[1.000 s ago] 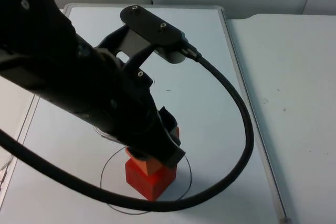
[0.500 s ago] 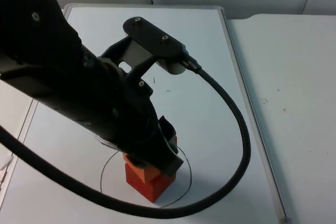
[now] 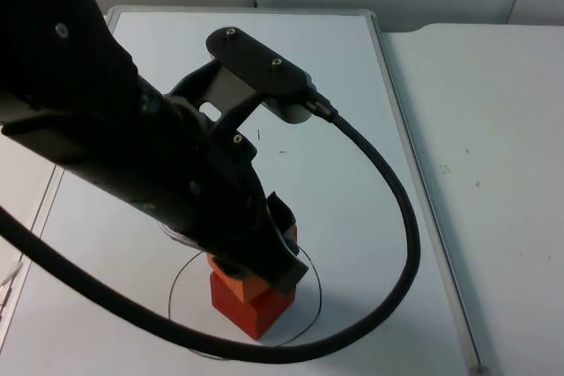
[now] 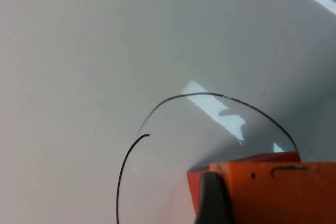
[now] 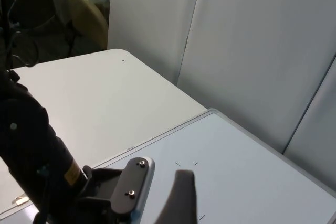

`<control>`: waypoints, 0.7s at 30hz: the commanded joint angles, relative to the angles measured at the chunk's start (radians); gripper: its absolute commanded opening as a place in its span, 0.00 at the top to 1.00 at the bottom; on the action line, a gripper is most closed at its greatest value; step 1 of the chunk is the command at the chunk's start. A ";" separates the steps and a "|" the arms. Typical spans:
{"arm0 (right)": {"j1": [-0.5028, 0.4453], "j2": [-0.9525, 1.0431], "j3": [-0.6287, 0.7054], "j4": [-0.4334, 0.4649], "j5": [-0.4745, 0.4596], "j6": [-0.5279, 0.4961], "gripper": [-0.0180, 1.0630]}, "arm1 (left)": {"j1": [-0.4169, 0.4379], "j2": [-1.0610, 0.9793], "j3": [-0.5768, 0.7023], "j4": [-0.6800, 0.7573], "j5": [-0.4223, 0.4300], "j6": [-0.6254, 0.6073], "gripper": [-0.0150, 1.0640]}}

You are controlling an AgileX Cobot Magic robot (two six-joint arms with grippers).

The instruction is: Pick up one cube with the left hand and another cube with the right hand. First place the cube in the right hand at the target position, then stack the cube in the left hand on top.

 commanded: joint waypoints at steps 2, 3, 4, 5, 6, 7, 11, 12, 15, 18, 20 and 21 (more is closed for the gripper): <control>0.004 -0.005 0.004 -0.002 0.001 0.003 0.31 | -0.009 -0.001 -0.008 -0.001 -0.016 -0.006 0.99; 0.004 -0.005 0.004 -0.002 0.001 0.003 0.31 | -0.009 -0.001 -0.008 -0.001 -0.016 -0.006 0.99; 0.004 -0.005 0.004 -0.002 0.001 0.003 0.31 | -0.009 -0.001 -0.008 -0.001 -0.016 -0.006 0.99; 0.004 -0.005 0.004 -0.002 0.001 0.003 0.31 | -0.009 -0.001 -0.008 -0.001 -0.016 -0.006 0.99; 0.004 -0.005 0.004 -0.002 0.001 0.003 0.31 | -0.009 -0.001 -0.008 -0.001 -0.016 -0.006 0.99; 0.004 -0.005 0.004 -0.002 0.001 0.003 0.31 | -0.009 -0.001 -0.008 -0.001 -0.016 -0.006 0.99; 0.004 -0.005 0.004 -0.002 0.001 0.003 0.31 | -0.009 -0.001 -0.008 -0.001 -0.009 -0.006 0.99; 0.004 -0.005 0.004 -0.002 0.001 0.003 0.31 | -0.009 -0.001 -0.008 -0.001 -0.009 -0.006 0.99; 0.004 -0.005 0.004 -0.002 0.001 0.003 0.31 | -0.009 -0.001 -0.008 -0.001 -0.011 -0.006 0.99; 0.004 -0.005 0.004 -0.002 0.001 0.003 0.31 | -0.009 -0.001 -0.008 -0.001 -0.011 -0.006 0.99; 0.004 -0.005 0.004 -0.002 0.001 0.003 0.31 | -0.009 -0.001 -0.008 -0.001 -0.007 -0.006 0.99; 0.004 -0.005 0.004 -0.002 0.001 0.003 0.31 | -0.009 -0.001 -0.008 -0.001 -0.007 -0.006 0.99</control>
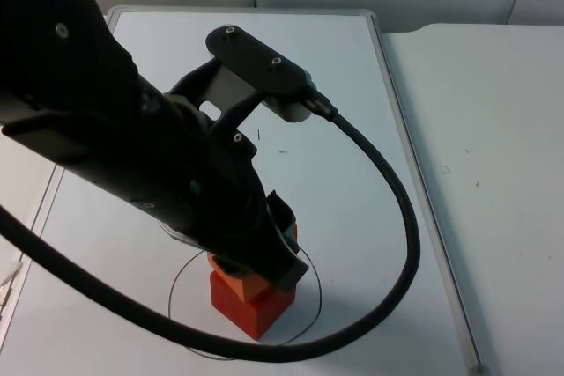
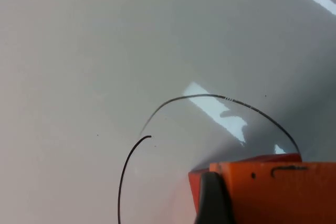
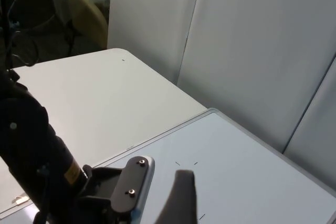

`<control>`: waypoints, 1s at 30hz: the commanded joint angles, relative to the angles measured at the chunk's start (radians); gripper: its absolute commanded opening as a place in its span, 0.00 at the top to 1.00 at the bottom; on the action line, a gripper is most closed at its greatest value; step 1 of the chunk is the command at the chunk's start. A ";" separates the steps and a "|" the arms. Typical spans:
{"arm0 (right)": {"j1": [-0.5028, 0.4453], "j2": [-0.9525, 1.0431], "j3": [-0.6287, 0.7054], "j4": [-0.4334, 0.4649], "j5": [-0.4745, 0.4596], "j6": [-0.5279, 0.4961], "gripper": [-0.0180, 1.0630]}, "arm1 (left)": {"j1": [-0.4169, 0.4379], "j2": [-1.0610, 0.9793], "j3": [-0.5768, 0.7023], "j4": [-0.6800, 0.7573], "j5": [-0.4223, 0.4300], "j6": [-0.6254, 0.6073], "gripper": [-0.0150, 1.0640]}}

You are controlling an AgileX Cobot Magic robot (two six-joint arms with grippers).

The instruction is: Pick up one cube with the left hand and another cube with the right hand. First place the cube in the right hand at the target position, then stack the cube in the left hand on top.

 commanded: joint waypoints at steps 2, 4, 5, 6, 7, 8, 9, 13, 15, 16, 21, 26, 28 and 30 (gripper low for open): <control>0.004 -0.005 0.004 -0.002 -0.001 0.003 0.31 | -0.009 -0.001 -0.008 -0.001 -0.003 -0.006 0.99; 0.004 -0.005 0.004 -0.002 -0.001 0.003 0.31 | -0.009 -0.001 -0.008 -0.001 -0.001 -0.006 0.99; 0.004 -0.005 0.004 -0.002 -0.001 0.003 0.31 | -0.009 -0.001 -0.008 -0.001 -0.001 -0.006 0.99; 0.004 -0.005 0.004 -0.002 -0.001 0.003 0.31 | -0.009 -0.001 -0.006 -0.001 -0.001 -0.006 0.99; 0.004 -0.005 0.004 -0.002 -0.001 0.003 0.31 | -0.009 -0.001 -0.006 -0.001 -0.001 -0.006 0.99; 0.004 -0.005 0.004 -0.002 -0.001 0.003 0.31 | -0.009 -0.001 -0.006 -0.001 -0.003 -0.006 0.99; 0.004 -0.005 0.004 -0.002 -0.001 0.003 0.31 | -0.009 -0.001 -0.006 -0.001 -0.003 -0.006 0.99; 0.004 -0.005 0.004 -0.002 -0.001 0.003 0.31 | -0.009 -0.001 -0.006 0.001 -0.001 -0.006 0.99; 0.004 -0.005 0.004 -0.002 -0.001 0.003 0.31 | -0.009 -0.001 -0.006 0.001 -0.001 -0.006 0.99; 0.004 -0.005 0.004 -0.002 -0.001 0.003 0.31 | -0.009 -0.001 -0.006 0.001 0.001 -0.006 0.99; 0.004 -0.005 0.004 -0.002 -0.001 0.003 0.31 | -0.009 0.034 -0.006 0.001 0.011 -0.006 0.99; 0.004 -0.005 0.004 -0.002 -0.001 0.003 0.31 | -0.009 0.048 -0.006 -0.002 0.004 -0.006 0.99; 0.004 -0.005 0.004 -0.002 -0.001 0.003 0.31 | -0.009 0.048 -0.006 -0.002 0.000 -0.006 0.99; 0.004 -0.005 0.004 -0.002 -0.001 0.003 0.31 | -0.009 0.048 -0.006 -0.002 -0.003 -0.006 0.99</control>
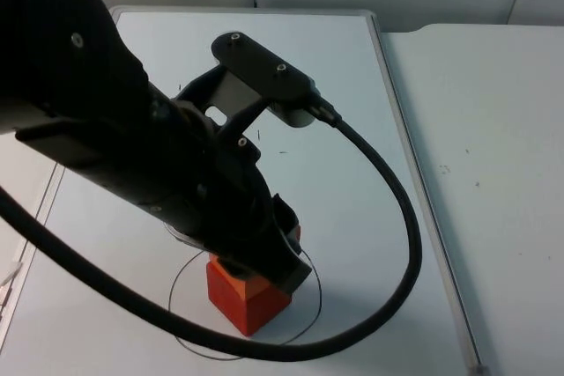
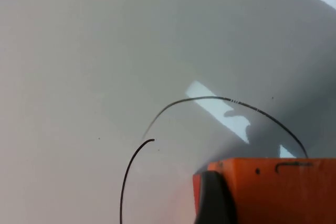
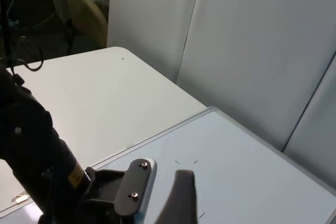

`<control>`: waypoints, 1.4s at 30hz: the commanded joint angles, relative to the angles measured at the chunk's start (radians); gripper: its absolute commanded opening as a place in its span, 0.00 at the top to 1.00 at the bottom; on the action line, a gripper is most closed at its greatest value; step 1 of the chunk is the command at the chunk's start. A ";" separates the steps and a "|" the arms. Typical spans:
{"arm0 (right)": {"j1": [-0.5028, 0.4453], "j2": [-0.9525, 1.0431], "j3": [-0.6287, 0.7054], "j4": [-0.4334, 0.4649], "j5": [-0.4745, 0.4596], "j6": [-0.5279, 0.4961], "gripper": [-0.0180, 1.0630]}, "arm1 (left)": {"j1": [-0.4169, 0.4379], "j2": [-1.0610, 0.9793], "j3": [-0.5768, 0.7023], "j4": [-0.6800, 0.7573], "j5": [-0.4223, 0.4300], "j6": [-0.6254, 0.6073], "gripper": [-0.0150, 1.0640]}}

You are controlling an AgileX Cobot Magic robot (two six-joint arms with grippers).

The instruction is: Pick up one cube with the left hand and another cube with the right hand. First place the cube in the right hand at the target position, then stack the cube in the left hand on top.

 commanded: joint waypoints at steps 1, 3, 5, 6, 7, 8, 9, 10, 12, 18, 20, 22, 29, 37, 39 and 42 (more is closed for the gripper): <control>0.004 -0.005 0.004 -0.002 -0.006 0.003 0.31 | -0.009 0.014 0.003 -0.004 0.011 -0.006 0.99; 0.004 -0.005 0.004 -0.002 -0.006 0.003 0.31 | -0.009 0.014 0.003 -0.004 0.013 -0.006 0.99; 0.004 -0.005 0.004 -0.004 -0.006 0.003 0.31 | -0.009 0.014 0.003 -0.004 0.015 -0.006 0.99; 0.004 -0.005 0.004 -0.004 -0.006 0.003 0.31 | -0.009 0.014 0.003 -0.004 0.015 -0.006 0.99; 0.004 -0.005 0.004 -0.004 -0.006 0.003 0.31 | -0.009 0.014 0.003 -0.004 0.015 -0.006 0.99; 0.004 -0.005 0.004 -0.004 -0.006 0.003 0.31 | -0.009 0.014 0.003 -0.004 0.018 -0.006 0.97; 0.004 -0.005 0.004 -0.004 -0.006 0.003 0.31 | -0.009 0.012 0.003 -0.004 0.021 -0.006 0.95; 0.004 -0.005 0.004 -0.004 -0.006 0.003 0.31 | -0.009 0.012 0.003 -0.004 0.021 -0.006 0.95; 0.004 -0.005 0.004 -0.004 -0.006 0.003 0.31 | -0.009 0.011 0.003 -0.004 0.027 -0.006 0.85; 0.004 -0.005 0.004 -0.004 -0.006 0.003 0.31 | -0.009 -0.010 0.003 -0.006 0.035 -0.006 0.46; 0.004 -0.005 0.004 -0.004 -0.006 0.003 0.31 | -0.009 -0.015 0.003 -0.006 0.043 -0.006 0.41; 0.004 -0.005 0.004 -0.006 -0.006 0.003 0.31 | -0.009 -0.027 0.003 -0.001 0.059 -0.006 0.36; 0.004 -0.005 0.004 -0.006 -0.006 0.003 0.31 | -0.009 -0.060 0.003 0.008 0.086 -0.006 0.35; 0.004 -0.005 0.004 -0.006 -0.006 0.003 0.31 | -0.009 -0.229 -0.017 0.010 0.124 -0.004 0.35; 0.004 -0.005 0.004 -0.006 -0.006 0.003 0.31 | -0.009 -0.286 -0.040 0.017 0.158 -0.004 0.35; 0.004 -0.005 0.004 -0.006 -0.011 0.003 0.31 | -0.009 -0.424 -0.124 0.056 0.239 -0.007 0.35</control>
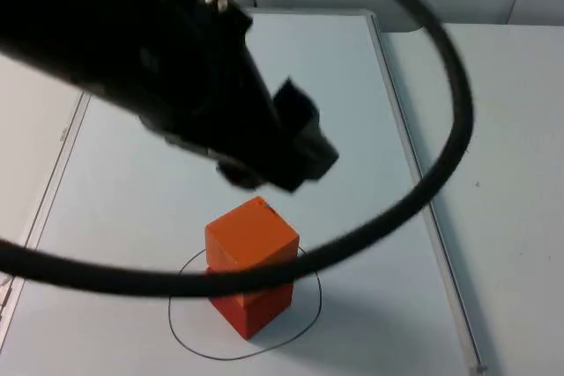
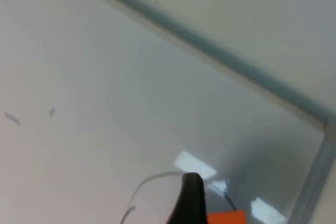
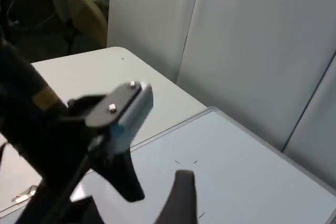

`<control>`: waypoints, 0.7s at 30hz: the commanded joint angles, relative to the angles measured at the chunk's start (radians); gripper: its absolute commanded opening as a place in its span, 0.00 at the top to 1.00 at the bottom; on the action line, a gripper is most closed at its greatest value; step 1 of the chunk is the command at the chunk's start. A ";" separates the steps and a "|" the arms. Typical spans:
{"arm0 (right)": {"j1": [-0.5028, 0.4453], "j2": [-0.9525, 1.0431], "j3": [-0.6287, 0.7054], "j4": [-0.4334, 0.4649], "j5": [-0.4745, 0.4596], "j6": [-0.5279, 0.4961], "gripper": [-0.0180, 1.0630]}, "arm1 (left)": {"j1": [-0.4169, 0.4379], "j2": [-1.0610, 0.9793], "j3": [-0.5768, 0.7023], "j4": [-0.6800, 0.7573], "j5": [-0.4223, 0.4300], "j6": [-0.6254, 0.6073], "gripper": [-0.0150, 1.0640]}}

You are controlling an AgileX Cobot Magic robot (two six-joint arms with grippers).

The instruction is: Pick up one cube with the left hand and another cube with the right hand. First place the cube in the right hand at the target position, then stack the cube in the left hand on top.

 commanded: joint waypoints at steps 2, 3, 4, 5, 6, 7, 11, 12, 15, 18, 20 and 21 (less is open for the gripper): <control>0.004 -0.005 0.004 -0.006 -0.011 0.001 0.31 | -0.009 -0.115 -0.068 0.030 0.066 -0.007 0.35; 0.004 -0.005 0.004 -0.006 -0.015 0.001 0.31 | -0.009 -0.189 -0.114 0.056 0.090 -0.007 0.35; 0.004 -0.005 0.004 -0.006 -0.015 0.001 0.31 | -0.009 -0.237 -0.140 0.068 0.098 -0.007 0.35; 0.004 -0.005 0.004 -0.006 -0.015 0.001 0.31 | -0.009 -0.277 -0.158 0.084 0.102 -0.007 0.35; 0.004 -0.005 0.004 -0.006 -0.015 0.001 0.31 | -0.009 -0.277 -0.158 0.084 0.102 -0.007 0.35; 0.004 -0.005 0.004 -0.004 -0.015 0.001 0.31 | -0.009 -0.324 -0.170 0.099 0.102 -0.007 0.35; 0.004 -0.010 0.006 -0.002 -0.004 -0.025 0.31 | -0.009 -0.483 -0.169 0.202 0.155 -0.048 0.35; 0.004 -0.010 0.006 -0.002 -0.004 -0.025 0.31 | -0.009 -0.483 -0.169 0.202 0.155 -0.048 0.35; 0.004 -0.048 0.066 -0.002 -0.059 -0.038 0.32 | -0.009 -0.567 -0.129 0.319 0.229 -0.187 0.35; 0.004 -0.089 0.123 -0.002 -0.090 -0.027 0.33 | -0.009 -0.616 -0.069 0.399 0.263 -0.272 0.35; 0.004 -0.137 0.166 -0.002 -0.081 -0.009 0.33 | -0.009 -0.668 0.003 0.469 0.267 -0.361 0.35; 0.004 -0.157 0.185 -0.002 -0.067 0.008 0.33 | -0.009 -0.694 0.044 0.492 0.270 -0.398 0.35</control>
